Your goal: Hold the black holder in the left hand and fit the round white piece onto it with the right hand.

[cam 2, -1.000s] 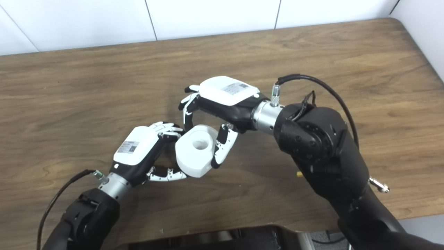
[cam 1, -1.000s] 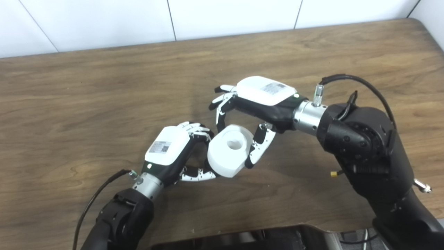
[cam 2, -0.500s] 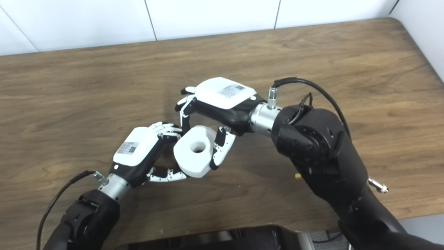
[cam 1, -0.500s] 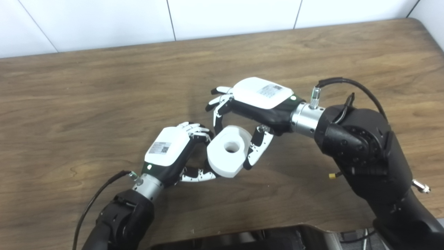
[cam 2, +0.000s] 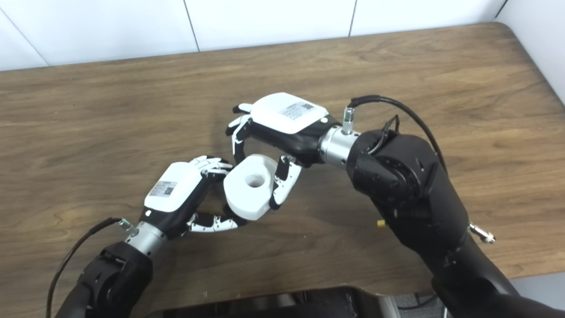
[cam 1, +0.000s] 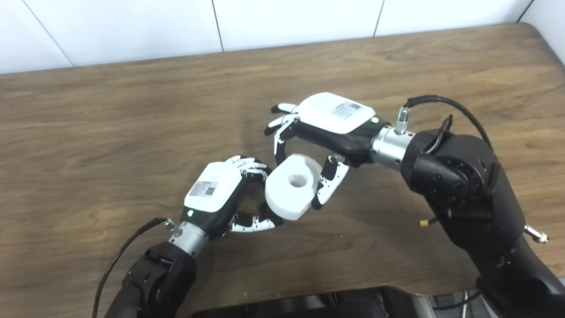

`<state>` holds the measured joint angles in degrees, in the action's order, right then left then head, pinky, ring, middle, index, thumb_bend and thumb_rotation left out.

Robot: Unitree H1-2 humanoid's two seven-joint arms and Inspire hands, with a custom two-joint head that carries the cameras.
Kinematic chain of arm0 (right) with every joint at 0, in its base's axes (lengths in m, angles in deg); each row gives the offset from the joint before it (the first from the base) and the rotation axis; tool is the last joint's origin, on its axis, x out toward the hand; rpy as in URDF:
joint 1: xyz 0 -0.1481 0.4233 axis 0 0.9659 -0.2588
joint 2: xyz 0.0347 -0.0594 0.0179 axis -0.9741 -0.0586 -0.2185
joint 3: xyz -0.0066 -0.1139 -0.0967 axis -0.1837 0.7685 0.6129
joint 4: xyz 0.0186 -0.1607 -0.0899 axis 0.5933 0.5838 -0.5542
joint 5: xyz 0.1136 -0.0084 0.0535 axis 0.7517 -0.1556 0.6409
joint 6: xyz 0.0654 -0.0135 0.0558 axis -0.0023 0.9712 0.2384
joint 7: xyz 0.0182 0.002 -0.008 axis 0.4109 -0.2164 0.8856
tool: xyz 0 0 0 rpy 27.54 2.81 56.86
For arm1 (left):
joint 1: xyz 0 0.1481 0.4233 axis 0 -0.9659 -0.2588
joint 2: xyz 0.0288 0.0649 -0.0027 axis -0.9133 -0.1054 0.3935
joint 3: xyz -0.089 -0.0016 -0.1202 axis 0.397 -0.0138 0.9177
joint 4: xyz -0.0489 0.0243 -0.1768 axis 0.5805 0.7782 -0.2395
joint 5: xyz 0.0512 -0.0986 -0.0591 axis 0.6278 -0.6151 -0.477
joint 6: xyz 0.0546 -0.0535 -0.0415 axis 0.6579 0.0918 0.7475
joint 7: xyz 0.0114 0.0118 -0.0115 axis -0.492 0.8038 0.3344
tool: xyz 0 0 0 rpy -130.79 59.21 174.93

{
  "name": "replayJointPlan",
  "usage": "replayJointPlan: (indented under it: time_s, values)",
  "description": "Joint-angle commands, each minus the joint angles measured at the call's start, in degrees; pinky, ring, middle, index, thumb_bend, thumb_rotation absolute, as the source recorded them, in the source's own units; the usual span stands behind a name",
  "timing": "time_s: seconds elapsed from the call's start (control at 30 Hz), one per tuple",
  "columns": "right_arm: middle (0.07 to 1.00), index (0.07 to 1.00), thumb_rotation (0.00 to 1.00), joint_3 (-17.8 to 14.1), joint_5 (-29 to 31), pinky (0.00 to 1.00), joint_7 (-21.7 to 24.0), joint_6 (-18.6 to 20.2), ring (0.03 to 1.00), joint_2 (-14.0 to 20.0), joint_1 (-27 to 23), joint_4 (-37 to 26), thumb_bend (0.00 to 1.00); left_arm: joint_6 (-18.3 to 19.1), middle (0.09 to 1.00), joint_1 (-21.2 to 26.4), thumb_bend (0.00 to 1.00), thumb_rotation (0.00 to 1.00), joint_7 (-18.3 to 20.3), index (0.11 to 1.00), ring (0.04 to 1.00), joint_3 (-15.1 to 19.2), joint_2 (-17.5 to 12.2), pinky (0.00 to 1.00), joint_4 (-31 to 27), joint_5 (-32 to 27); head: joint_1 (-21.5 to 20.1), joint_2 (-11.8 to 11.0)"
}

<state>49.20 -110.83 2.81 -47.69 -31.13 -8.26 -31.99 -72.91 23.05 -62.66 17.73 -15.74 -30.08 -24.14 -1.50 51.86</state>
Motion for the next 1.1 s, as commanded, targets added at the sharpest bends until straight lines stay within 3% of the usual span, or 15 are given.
replayJointPlan:
  time_s: [0.0, 0.5, 1.07]
  values:
    - [0.843, 0.484, 0.13, -0.7, -0.8, 0.89, -1.1, -1.1, 0.958, 0.9, -1.7, -0.3, 0.52, -0.4, 0.752, -1.7, 0.52, 0.06, 3.7, 0.485, 0.821, -1.7, -0.5, 0.89, 0.8, 0.2, 0.0, 0.1]
    - [0.841, 0.484, 0.13, -0.5, -0.6, 0.87, -2.1, -1.4, 0.949, 0.9, -1.4, 1.2, 0.52, 0.3, 0.753, -1.8, 0.52, 0.06, 4.1, 0.485, 0.826, -1.8, 0.0, 0.89, 0.2, 0.2, -0.4, 0.4]
    - [0.85, 0.484, 0.13, 1.9, -0.9, 0.88, -0.7, -1.4, 0.964, 0.1, -1.1, 0.6, 0.52, 0.0, 0.751, -1.7, 0.52, 0.05, 3.6, 0.485, 0.824, -1.6, 0.2, 0.89, 0.5, -0.2, -0.7, 0.7]
